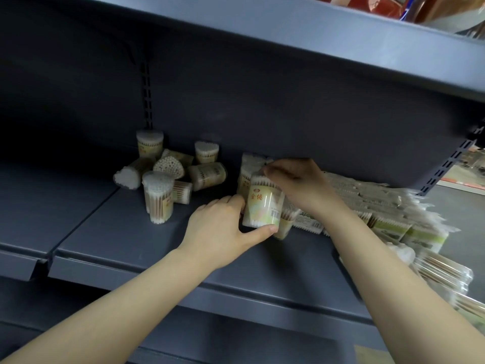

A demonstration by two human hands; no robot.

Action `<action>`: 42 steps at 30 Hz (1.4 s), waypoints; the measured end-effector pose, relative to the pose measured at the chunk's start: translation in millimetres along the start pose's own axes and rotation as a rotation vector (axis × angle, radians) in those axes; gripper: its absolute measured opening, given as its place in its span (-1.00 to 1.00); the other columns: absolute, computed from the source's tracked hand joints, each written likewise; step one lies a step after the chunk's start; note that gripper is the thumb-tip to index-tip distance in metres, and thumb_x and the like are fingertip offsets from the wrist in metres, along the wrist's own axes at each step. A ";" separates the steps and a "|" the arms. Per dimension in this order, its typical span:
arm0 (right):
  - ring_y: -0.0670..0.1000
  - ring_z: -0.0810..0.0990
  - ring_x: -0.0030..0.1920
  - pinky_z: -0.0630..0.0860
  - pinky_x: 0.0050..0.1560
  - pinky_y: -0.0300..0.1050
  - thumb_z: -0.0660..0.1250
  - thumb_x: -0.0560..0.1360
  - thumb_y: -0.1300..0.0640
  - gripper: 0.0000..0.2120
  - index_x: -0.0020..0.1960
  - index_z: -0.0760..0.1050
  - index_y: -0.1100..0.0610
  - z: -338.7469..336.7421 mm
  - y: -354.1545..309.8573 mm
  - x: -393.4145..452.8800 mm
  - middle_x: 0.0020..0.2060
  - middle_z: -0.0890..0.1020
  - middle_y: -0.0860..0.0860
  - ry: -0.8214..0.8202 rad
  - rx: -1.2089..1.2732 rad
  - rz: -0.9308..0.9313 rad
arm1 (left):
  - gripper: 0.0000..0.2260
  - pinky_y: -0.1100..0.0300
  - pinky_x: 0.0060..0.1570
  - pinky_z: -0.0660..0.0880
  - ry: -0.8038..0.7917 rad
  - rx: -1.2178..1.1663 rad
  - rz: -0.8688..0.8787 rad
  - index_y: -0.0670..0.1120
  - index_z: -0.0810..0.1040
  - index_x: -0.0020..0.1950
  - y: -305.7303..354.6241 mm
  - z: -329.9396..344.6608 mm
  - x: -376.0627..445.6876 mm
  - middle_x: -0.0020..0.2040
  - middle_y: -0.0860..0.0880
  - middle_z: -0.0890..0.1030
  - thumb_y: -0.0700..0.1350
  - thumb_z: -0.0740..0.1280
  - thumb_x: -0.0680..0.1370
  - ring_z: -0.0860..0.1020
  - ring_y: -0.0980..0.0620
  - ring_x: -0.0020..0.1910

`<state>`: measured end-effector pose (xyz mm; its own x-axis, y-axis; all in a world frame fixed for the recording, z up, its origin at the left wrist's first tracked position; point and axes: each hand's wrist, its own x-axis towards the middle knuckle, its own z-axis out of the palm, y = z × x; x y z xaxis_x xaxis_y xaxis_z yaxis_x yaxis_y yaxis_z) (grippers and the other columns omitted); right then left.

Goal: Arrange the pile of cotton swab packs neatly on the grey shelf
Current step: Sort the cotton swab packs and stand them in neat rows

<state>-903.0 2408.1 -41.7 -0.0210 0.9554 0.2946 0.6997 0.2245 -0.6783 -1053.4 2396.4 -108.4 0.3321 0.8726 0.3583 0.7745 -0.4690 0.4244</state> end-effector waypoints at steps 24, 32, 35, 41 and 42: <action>-0.12 0.58 -0.05 0.50 0.05 -0.16 0.23 0.44 0.33 -0.74 -0.15 0.57 0.00 0.3 26.1 -0.9 -0.17 0.63 -0.13 0.095 0.029 -0.009 | -0.54 0.04 0.05 0.47 -0.046 -0.290 -0.294 -0.08 0.40 0.12 -23.0 29.2 7.2 0.09 -0.03 0.52 -0.01 0.51 0.34 0.50 -0.02 0.08; -0.13 0.54 -0.05 0.40 -0.05 -0.30 0.19 0.45 0.30 -0.75 -0.14 0.57 0.02 -0.1 35.6 -1.0 -0.19 0.58 -0.20 0.089 -0.053 0.074 | -0.44 0.04 0.17 0.31 -0.049 -0.086 -0.312 -0.02 0.33 0.27 -26.7 37.2 4.5 0.18 -0.04 0.44 0.14 0.42 0.37 0.39 -0.07 0.20; -0.13 0.51 -0.01 0.40 0.00 -0.25 0.19 0.45 0.32 -0.74 -0.09 0.60 0.06 -0.3 36.9 -0.1 -0.12 0.59 -0.14 0.100 -0.091 0.081 | -0.28 0.08 0.25 0.24 0.041 -0.179 -0.234 0.03 0.20 0.43 -26.3 33.8 2.8 0.30 0.00 0.38 0.11 0.44 0.35 0.33 -0.04 0.30; -0.03 0.50 0.10 0.40 0.03 -0.20 0.18 0.46 0.29 -0.71 0.07 0.57 0.07 3.4 42.0 8.3 0.01 0.57 -0.07 0.117 -0.179 0.129 | -0.50 0.18 0.19 0.22 0.216 -0.058 0.168 -0.05 0.44 0.33 -30.7 29.1 6.0 0.26 -0.04 0.50 0.12 0.19 0.44 0.34 0.00 0.22; -0.01 0.50 0.13 0.39 0.02 -0.21 0.18 0.47 0.28 -0.70 0.11 0.55 0.06 5.3 43.4 9.8 0.08 0.57 -0.04 0.102 -0.196 0.140 | -0.54 0.18 0.19 0.24 0.214 -0.021 0.218 -0.08 0.49 0.29 -32.0 30.4 7.2 0.22 -0.05 0.54 0.08 0.17 0.45 0.35 0.01 0.20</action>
<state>-876.6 2428.2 -71.8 0.1510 0.9479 0.2805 0.8158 0.0407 -0.5768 -1059.4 2421.8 -144.6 0.3667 0.7031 0.6092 0.6852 -0.6470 0.3344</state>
